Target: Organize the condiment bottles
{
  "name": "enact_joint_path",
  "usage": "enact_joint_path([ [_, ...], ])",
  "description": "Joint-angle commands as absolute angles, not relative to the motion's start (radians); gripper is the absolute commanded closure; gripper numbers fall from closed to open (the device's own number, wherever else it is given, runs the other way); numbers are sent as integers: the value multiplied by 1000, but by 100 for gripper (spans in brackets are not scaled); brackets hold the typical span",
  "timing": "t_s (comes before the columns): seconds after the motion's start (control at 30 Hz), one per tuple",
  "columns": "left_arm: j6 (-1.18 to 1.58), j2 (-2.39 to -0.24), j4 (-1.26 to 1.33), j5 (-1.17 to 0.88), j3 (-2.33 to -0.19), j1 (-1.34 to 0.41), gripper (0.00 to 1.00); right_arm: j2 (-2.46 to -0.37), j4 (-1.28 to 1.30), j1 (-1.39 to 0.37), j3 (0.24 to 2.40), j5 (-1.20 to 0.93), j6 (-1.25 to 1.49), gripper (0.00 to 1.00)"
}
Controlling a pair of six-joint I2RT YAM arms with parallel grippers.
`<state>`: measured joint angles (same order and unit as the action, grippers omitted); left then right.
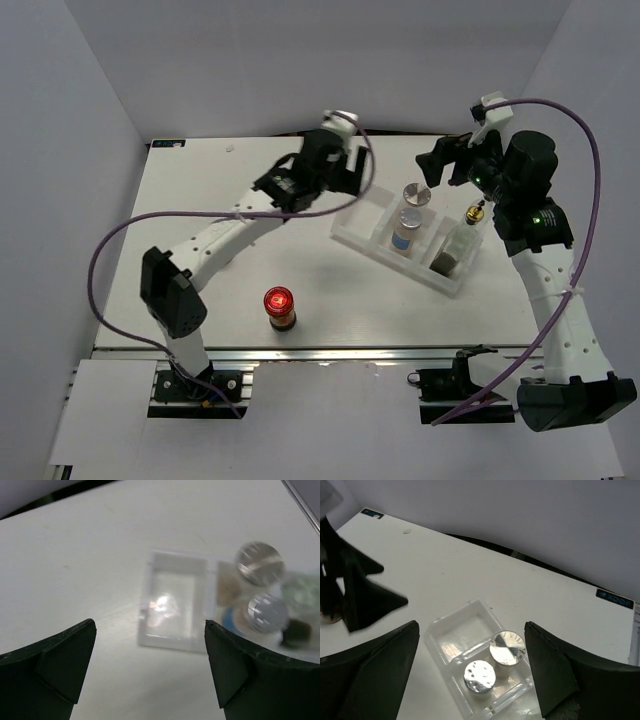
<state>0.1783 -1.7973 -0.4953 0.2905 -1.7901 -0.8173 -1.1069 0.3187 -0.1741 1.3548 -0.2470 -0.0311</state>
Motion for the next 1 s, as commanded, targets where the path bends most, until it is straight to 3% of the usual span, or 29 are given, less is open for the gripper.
enact_joint_path([
  [0.0,279,-1666,-454,380,-1653,-656,2,-1135,328,-218,1439,-351,-49,11],
  [0.2,392,-1491,-463,551,-1420,-484,2,-1273,419,-527,1509,-181,-176,11],
  [0.27,429,-1453,-453,566,-1355,-424,2,-1298,423,-555,1520,-181,-164,11],
  [0.37,471,-1391,-459,569,-1261,-304,2,-1305,342,-615,1448,-187,-130,11],
  [0.5,509,-1350,-471,572,-1186,-189,2,-1362,338,-826,1379,-135,-150,11],
  [0.8,520,-1355,-437,543,-1112,-146,2,-1557,278,-1080,1350,-149,-101,11],
  [0.97,505,-1364,-428,509,-1109,-146,2,-1657,261,-1178,1406,-31,-45,11],
])
